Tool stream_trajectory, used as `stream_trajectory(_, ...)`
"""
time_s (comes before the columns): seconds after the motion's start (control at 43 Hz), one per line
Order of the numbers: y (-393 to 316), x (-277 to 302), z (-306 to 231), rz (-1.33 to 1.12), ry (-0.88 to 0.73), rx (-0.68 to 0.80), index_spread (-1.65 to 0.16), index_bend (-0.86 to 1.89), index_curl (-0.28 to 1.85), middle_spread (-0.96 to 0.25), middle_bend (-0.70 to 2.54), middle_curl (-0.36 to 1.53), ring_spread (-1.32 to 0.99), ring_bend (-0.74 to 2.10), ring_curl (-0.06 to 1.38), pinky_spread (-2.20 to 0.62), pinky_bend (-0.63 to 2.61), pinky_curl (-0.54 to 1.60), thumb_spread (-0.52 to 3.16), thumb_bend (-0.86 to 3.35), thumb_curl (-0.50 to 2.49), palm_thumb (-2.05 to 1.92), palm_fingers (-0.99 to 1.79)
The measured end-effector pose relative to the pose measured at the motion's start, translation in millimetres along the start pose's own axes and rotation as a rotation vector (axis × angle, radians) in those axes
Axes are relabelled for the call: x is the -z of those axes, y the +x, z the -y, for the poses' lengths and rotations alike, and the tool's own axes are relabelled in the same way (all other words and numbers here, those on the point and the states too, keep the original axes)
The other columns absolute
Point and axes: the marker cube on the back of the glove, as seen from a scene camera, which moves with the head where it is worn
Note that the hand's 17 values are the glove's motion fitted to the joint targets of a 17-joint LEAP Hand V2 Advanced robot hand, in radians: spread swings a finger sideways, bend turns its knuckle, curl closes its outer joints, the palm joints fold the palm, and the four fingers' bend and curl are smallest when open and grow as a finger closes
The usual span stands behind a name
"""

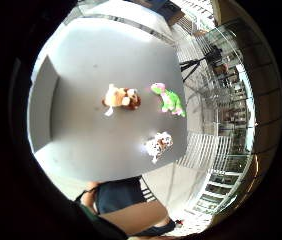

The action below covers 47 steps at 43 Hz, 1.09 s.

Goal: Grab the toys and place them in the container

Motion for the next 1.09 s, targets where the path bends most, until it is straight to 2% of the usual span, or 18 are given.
stream_trajectory(0.047,4.5,-0.2,4.1,-0.035,0.002,-0.097,-0.18,0.19,0.14,-0.03,0.26,0.13,-0.15,0.18,0.05,-0.06,0.45,0.18,0.97,-0.04,0.03,-0.05,0.07)
stream_trajectory(0.093,8.4,1.0,3.3,-0.050,0.002,-0.118,-0.18,0.19,0.15,-0.04,0.27,0.15,-0.15,0.18,0.06,-0.07,0.45,0.19,1.03,-0.04,0.04,-0.06,0.06)
stream_trajectory(0.186,6.9,7.9,-16.4,-0.054,-0.007,-0.095,-0.20,0.19,0.18,-0.04,0.27,0.17,-0.17,0.18,0.07,-0.07,0.45,0.20,1.11,-0.05,0.05,-0.07,0.04)
stream_trajectory(0.303,50.0,13.9,-52.2,-0.041,-0.028,-0.018,-0.20,0.19,0.22,-0.04,0.27,0.20,-0.18,0.18,0.09,-0.07,0.46,0.22,1.14,-0.06,0.06,-0.09,0.03)
stream_trajectory(0.489,114.5,6.8,-128.3,-0.116,-0.042,-0.064,-0.20,0.20,0.27,-0.04,0.26,0.24,-0.19,0.19,0.11,-0.07,0.46,0.25,1.13,-0.07,0.08,-0.10,0.02)
stream_trajectory(0.582,172.2,-15.8,-150.6,-0.092,-0.043,-0.103,-0.20,0.20,0.29,-0.05,0.26,0.25,-0.20,0.18,0.12,-0.06,0.46,0.26,1.12,-0.07,0.09,-0.11,0.01)
stream_trajectory(0.745,221.5,-68.3,-188.3,-0.125,-0.044,-0.194,-0.20,0.19,0.32,-0.05,0.25,0.28,-0.21,0.17,0.13,-0.03,0.49,0.28,1.07,-0.08,0.10,-0.12,-0.01)
stream_trajectory(0.908,255.6,-138.6,-212.8,-0.117,-0.138,-0.231,-0.19,0.15,0.32,-0.06,0.20,0.29,-0.21,0.17,0.14,0.00,0.62,0.32,1.03,-0.08,0.11,-0.12,-0.03)
stream_trajectory(1.094,271.3,-193.3,-224.3,-0.072,-0.224,-0.278,-0.21,0.13,0.31,-0.09,0.17,0.30,-0.20,0.16,0.15,0.03,0.79,0.37,1.01,-0.07,0.14,-0.09,-0.06)
